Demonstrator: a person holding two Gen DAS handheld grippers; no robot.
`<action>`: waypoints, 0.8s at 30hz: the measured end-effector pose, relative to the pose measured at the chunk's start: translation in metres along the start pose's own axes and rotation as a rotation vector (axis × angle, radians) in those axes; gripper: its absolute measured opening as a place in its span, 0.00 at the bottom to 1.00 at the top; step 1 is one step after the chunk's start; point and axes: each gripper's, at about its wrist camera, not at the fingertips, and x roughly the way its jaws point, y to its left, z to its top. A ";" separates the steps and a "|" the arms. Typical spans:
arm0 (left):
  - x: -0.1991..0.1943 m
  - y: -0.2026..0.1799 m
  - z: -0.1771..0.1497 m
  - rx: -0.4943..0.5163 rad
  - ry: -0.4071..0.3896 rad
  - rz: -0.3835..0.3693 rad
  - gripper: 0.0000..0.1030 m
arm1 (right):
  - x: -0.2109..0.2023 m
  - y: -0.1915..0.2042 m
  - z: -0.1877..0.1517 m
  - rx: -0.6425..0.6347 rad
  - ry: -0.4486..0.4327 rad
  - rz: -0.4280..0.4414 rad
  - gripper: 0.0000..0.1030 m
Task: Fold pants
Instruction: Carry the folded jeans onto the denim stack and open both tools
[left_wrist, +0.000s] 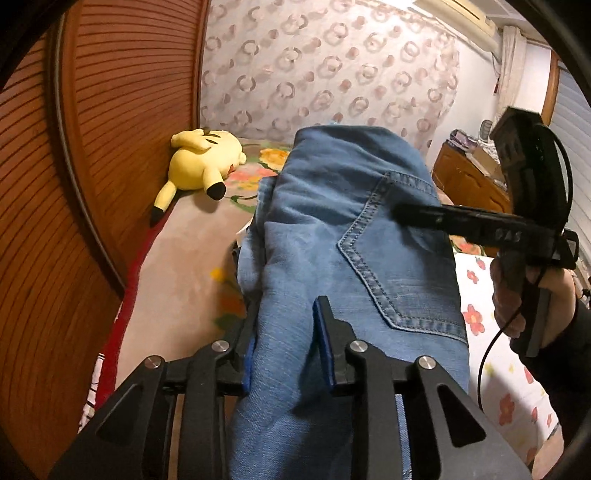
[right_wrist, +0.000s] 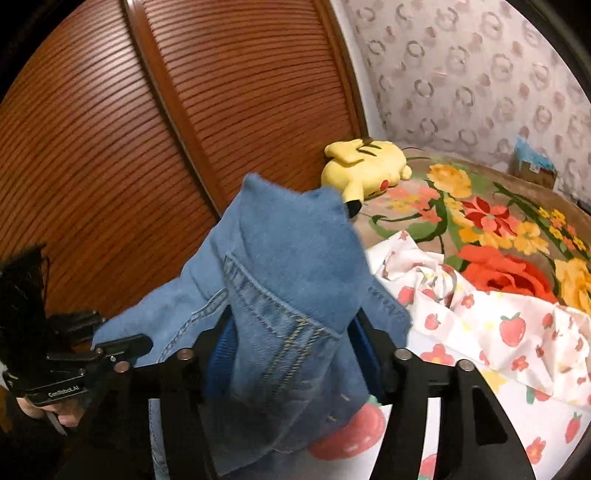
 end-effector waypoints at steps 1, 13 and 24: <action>-0.003 -0.002 0.000 0.001 -0.004 0.000 0.29 | -0.004 -0.004 -0.001 0.007 -0.009 -0.001 0.62; -0.048 -0.031 0.010 0.100 -0.149 0.075 0.74 | -0.088 0.020 -0.051 -0.028 -0.129 -0.120 0.62; -0.088 -0.099 -0.001 0.186 -0.265 0.047 0.86 | -0.185 0.066 -0.117 -0.067 -0.224 -0.156 0.62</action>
